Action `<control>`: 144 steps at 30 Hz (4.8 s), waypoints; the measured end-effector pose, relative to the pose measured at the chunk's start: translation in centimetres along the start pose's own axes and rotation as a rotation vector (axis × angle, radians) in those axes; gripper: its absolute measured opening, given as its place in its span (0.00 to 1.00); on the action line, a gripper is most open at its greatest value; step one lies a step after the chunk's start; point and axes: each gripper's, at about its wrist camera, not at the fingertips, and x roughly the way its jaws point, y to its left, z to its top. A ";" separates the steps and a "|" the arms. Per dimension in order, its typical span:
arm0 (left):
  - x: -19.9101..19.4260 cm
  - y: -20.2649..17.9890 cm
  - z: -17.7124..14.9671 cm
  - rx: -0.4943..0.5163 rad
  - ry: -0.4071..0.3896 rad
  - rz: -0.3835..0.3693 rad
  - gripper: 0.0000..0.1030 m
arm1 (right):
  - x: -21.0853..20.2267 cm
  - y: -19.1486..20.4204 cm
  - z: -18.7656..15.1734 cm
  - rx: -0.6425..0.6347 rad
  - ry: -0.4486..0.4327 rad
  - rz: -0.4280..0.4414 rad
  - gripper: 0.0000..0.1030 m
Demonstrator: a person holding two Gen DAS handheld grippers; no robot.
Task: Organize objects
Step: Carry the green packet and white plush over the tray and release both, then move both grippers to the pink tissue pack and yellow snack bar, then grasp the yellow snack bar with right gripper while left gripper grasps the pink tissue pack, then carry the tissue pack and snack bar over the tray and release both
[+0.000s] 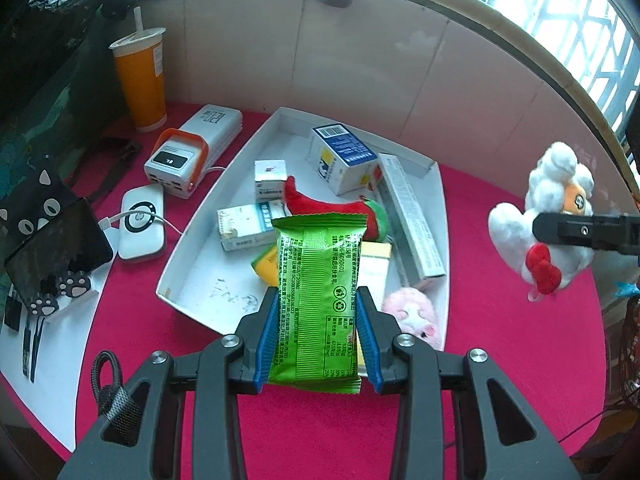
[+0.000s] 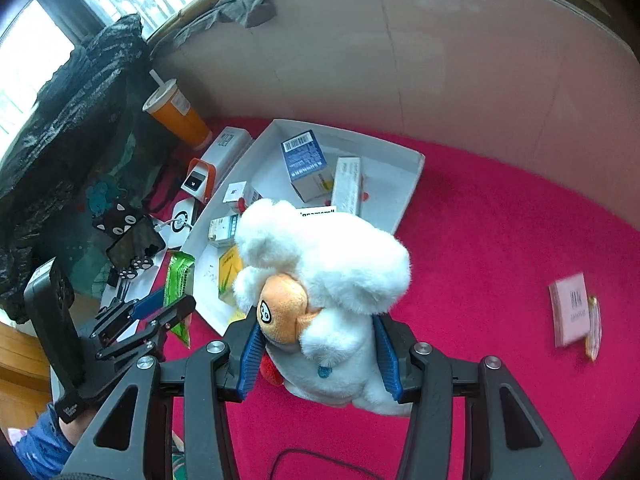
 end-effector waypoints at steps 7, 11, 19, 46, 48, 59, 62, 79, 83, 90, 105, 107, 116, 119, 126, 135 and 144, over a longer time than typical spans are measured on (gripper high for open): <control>1.4 1.0 1.2 0.014 0.001 0.033 0.35 | 2.3 2.7 3.4 -0.062 0.028 -0.028 0.51; 2.4 1.5 1.7 0.008 0.019 0.037 0.35 | 3.7 4.0 5.3 -0.089 0.040 -0.045 0.51; 3.3 1.8 2.8 -0.013 0.015 0.028 0.73 | 4.4 5.6 8.4 -0.068 -0.006 -0.072 0.67; 1.4 -2.4 2.4 0.027 -0.010 0.105 0.92 | -2.3 -3.7 2.8 0.193 -0.104 -0.056 0.71; 1.2 -2.9 2.4 0.033 -0.011 0.104 0.92 | -2.7 -4.0 2.4 0.196 -0.109 -0.052 0.71; 1.1 -6.9 2.2 0.089 -0.005 0.093 0.92 | -4.5 -8.8 -0.5 0.274 -0.119 -0.059 0.72; 1.4 -8.4 2.2 0.105 0.003 0.089 0.92 | -5.0 -10.8 -1.5 0.311 -0.119 -0.068 0.72; 5.2 -20.7 1.0 0.237 0.115 -0.006 0.92 | -8.7 -27.1 -7.6 0.494 -0.137 -0.240 0.72; 6.2 -22.8 0.3 0.249 0.152 -0.013 0.92 | -6.8 -29.9 -8.5 0.427 -0.063 -0.323 0.72; 7.3 -23.6 -1.3 0.220 0.219 0.041 0.92 | -1.9 -30.0 -8.1 0.146 0.041 -0.302 0.72; 9.6 -26.2 -2.3 0.143 0.300 0.120 0.92 | 3.0 -29.0 -7.0 -0.159 0.117 -0.268 0.24; 10.4 -27.6 -1.5 0.127 0.307 0.089 0.92 | 1.9 -30.2 -7.4 -0.093 0.105 -0.224 0.23; 15.9 -35.2 1.8 0.038 0.292 0.011 0.92 | -5.7 -35.7 -11.7 0.207 -0.006 -0.153 0.23; 17.6 -36.9 2.3 -0.001 0.305 -0.007 0.92 | -7.4 -36.5 -13.1 0.257 -0.023 -0.155 0.23; 21.1 -38.6 1.7 0.016 0.345 0.087 0.92 | -8.9 -38.3 -14.8 0.328 -0.046 -0.161 0.23; 18.7 -37.6 1.1 0.149 0.304 0.075 0.48 | -10.3 -36.8 -13.5 0.305 -0.088 -0.128 0.23; 12.1 -34.8 0.6 0.224 0.193 -0.003 0.47 | -10.1 -31.9 -11.6 0.222 -0.092 -0.110 0.23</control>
